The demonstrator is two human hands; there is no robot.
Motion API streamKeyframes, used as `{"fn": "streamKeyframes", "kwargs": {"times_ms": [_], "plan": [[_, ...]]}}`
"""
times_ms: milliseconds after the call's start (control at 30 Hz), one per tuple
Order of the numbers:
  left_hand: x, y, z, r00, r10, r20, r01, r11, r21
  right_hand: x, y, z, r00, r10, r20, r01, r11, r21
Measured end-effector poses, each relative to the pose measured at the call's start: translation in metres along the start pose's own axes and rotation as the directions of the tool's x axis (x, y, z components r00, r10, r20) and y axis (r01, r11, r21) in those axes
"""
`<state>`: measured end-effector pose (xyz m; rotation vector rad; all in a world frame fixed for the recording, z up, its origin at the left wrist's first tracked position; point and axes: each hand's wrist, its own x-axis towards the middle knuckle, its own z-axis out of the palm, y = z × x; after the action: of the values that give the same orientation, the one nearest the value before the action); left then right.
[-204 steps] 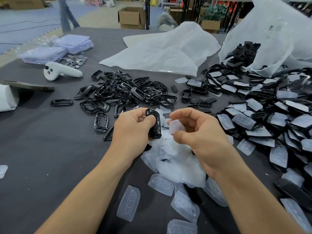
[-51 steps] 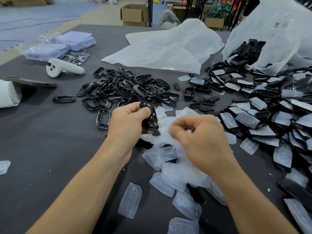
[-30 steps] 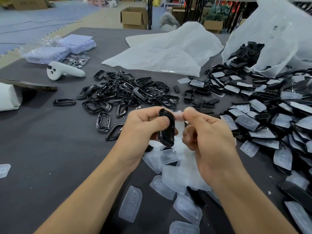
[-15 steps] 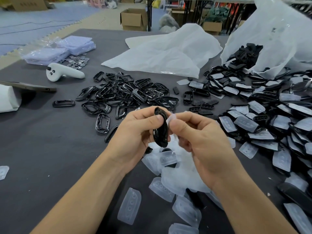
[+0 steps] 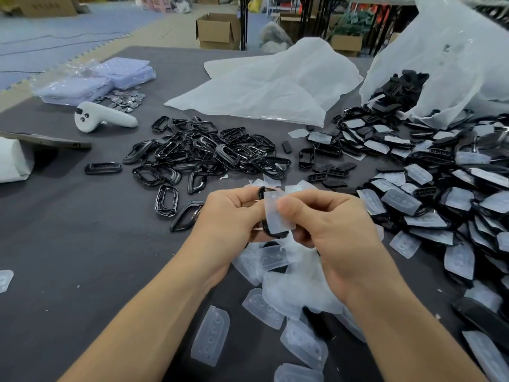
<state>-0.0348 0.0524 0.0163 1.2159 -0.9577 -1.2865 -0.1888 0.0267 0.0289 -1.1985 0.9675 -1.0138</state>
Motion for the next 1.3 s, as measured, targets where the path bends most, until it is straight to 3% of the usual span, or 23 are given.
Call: {"fn": "streamKeyframes", "kwargs": {"times_ms": [167, 467, 800, 1100, 1300], "plan": [[0.000, 0.001, -0.001, 0.996, -0.051, 0.069, 0.053, 0.998, -0.032, 0.001, 0.008, 0.004, 0.983, -0.125, -0.132, 0.095, 0.973, -0.213], [0.003, -0.001, -0.009, 0.969, -0.099, 0.228, 0.138, 0.977, -0.165, 0.004, 0.012, 0.000, 0.951, -0.235, -0.203, 0.139, 0.906, -0.399], [0.007, -0.006, -0.009, 0.977, -0.148, 0.152, 0.167, 0.979, -0.114, 0.007, 0.014, -0.003, 0.955, -0.219, -0.200, 0.113, 0.893, -0.436], [0.007, -0.006, -0.009, 0.984, -0.093, 0.151, 0.111, 0.987, -0.116, 0.008, 0.015, -0.002, 0.969, -0.185, -0.166, 0.100, 0.900, -0.424], [0.009, -0.005, -0.012, 0.991, -0.113, 0.069, 0.122, 0.982, -0.144, 0.007, 0.019, -0.002, 0.981, -0.162, -0.104, 0.081, 0.836, -0.544]]}}
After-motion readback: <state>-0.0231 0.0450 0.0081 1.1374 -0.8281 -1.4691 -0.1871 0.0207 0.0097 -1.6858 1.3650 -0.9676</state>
